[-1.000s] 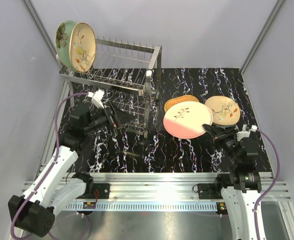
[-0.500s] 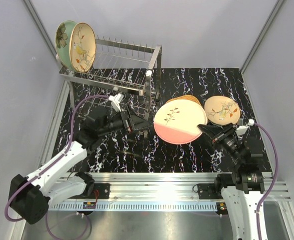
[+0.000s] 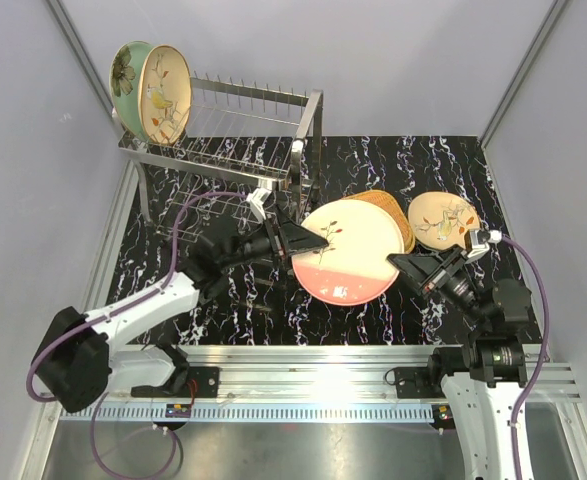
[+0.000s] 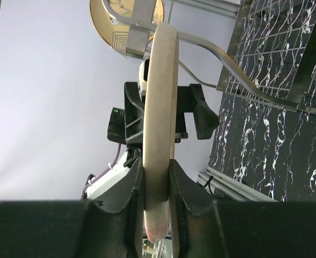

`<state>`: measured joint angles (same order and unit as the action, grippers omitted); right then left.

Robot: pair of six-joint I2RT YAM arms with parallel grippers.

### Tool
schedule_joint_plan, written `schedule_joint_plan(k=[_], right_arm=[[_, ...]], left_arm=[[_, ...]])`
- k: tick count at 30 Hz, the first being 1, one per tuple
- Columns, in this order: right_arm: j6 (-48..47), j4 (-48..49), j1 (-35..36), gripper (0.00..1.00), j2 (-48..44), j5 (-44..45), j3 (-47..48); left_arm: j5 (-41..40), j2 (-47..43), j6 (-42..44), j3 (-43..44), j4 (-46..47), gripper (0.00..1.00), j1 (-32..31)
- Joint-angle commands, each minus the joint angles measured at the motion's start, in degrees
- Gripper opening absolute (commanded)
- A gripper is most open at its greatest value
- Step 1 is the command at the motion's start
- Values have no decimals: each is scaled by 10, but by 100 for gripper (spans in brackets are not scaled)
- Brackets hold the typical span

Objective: Load the plates into the dish rack
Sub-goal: Pass the plate from the right arm to the left

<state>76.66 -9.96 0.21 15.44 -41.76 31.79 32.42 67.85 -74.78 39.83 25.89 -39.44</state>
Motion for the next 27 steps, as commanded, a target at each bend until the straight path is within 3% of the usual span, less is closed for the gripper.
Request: schedule_joint_plan(k=[1,2,3,6,10,15,19,22,26,27], right_arm=[[29,95,1,0,-8,-27,0],[28,94,1,0,-13,-24,-2],[27,95,1,0,-14,-22,-6],[24,95,1,0,-9,-19,-9],[12,95,1,0,3,-16,-4],[-3,87,1,0,10,-12,0],[-12,86,1,0,12,-13,-2],[-19,78,1,0,13,-18,1],[-25,66,1,0,12,-21,3],[-26,67,1,0,13,-22,3]], left_arm=[[-9,24,-89,9,213,86,-26],[-8,33,-96,13,227,80,-32],[-3,37,-98,22,234,66,-37],[8,42,-91,31,239,46,-51],[17,20,-85,14,232,28,-54],[5,-32,-38,-4,175,19,-53],[-16,-83,11,3,74,11,-54],[-27,-101,49,25,-5,17,-54],[-50,-122,48,6,-2,0,-54],[-57,-124,51,5,-8,0,-54]])
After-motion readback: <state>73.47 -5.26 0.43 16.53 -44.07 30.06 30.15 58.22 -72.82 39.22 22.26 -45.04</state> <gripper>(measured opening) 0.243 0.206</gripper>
